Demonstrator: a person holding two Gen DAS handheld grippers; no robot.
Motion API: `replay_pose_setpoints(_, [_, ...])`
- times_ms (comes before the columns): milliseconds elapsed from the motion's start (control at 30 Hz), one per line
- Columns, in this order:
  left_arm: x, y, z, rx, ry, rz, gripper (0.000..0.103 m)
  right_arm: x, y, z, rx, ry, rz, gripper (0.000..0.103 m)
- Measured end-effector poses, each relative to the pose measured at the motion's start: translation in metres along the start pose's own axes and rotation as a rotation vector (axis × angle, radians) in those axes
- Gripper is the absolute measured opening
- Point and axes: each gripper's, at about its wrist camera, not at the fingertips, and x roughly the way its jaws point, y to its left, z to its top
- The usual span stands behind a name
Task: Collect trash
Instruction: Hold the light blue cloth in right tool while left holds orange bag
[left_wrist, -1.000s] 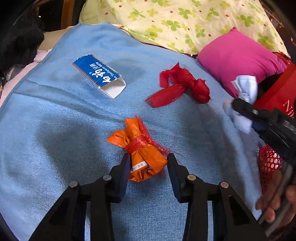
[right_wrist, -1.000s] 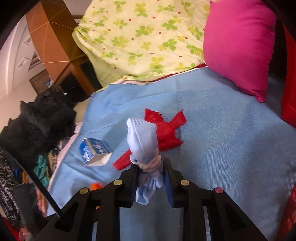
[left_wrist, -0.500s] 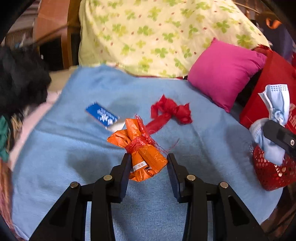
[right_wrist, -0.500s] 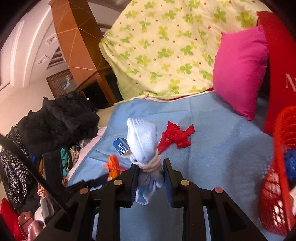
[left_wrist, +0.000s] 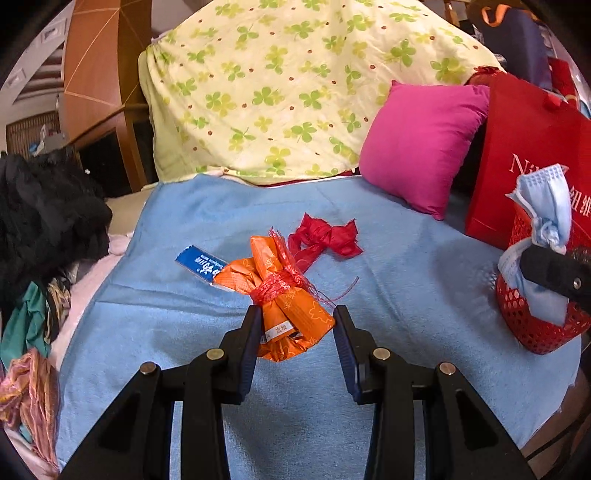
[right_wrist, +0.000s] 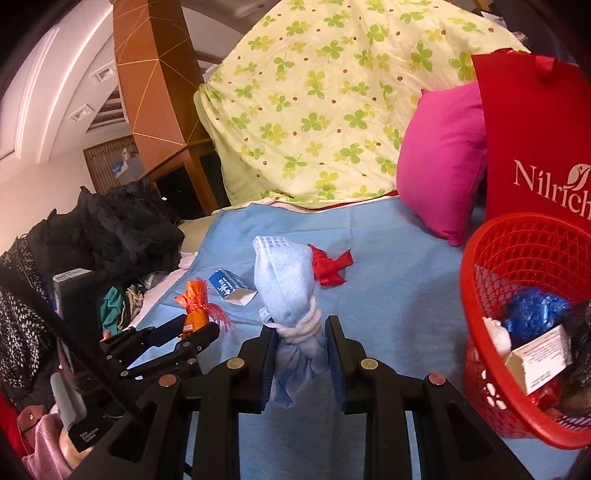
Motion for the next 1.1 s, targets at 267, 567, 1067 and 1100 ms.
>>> replay_pose_setpoints(267, [0.0002, -0.0043, 0.0007, 0.001, 0.016, 0.015, 0.041, 0.0022, -0.0046, 0.0007, -0.006, 0.01, -0.006, 0.028])
replay_pose_setpoints(567, [-0.0053, -0.0082, 0.0005, 0.021, -0.003, 0.036, 0.041, 0.0032, 0.0, -0.0006, -0.031, 0.007, -0.005, 0.027])
replay_pose_setpoints(1067, [-0.0065, -0.0089, -0.0006, 0.029, -0.007, 0.051, 0.041, 0.0038, -0.0018, -0.0008, -0.033, 0.005, -0.012, 0.028])
replay_pose_setpoints(1100, [-0.0065, -0.0093, -0.0005, 0.029, -0.007, 0.052, 0.041, 0.0034, -0.0018, -0.0005, -0.033, 0.003, -0.012, 0.027])
